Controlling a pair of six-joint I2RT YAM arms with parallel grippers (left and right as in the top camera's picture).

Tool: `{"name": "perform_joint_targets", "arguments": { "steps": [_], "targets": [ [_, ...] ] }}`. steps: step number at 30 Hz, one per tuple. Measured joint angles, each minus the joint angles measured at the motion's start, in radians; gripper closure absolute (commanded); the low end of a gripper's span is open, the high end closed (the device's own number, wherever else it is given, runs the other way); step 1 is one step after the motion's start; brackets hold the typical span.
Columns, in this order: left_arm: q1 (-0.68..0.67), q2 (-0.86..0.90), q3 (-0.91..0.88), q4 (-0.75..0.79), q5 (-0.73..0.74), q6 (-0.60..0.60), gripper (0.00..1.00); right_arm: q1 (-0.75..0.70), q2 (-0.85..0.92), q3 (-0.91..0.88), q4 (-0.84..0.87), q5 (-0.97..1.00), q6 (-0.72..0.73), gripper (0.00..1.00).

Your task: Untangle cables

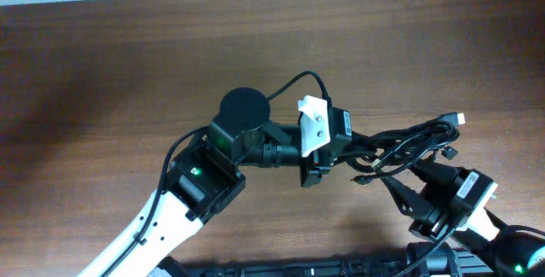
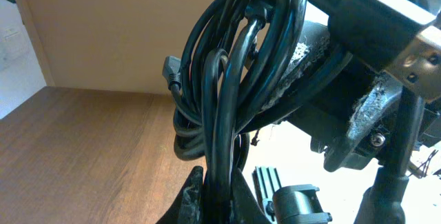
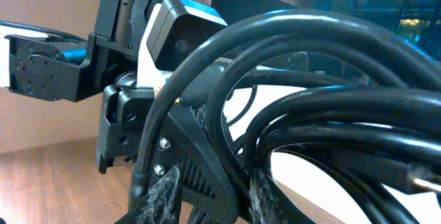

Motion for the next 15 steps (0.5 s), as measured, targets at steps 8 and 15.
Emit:
{"name": "perform_joint_targets", "arguments": {
  "steps": [8, 15],
  "targets": [
    [-0.030, 0.000, 0.000, -0.004, -0.005, 0.034, 1.00, 0.000, 0.000, 0.000, 0.000, 0.002, -0.002, 0.96],
    [-0.040, 0.000, 0.000, -0.014, -0.262, 0.048, 1.00, 0.000, 0.000, 0.000, 0.000, -0.056, -0.003, 0.96]
  ]
}}
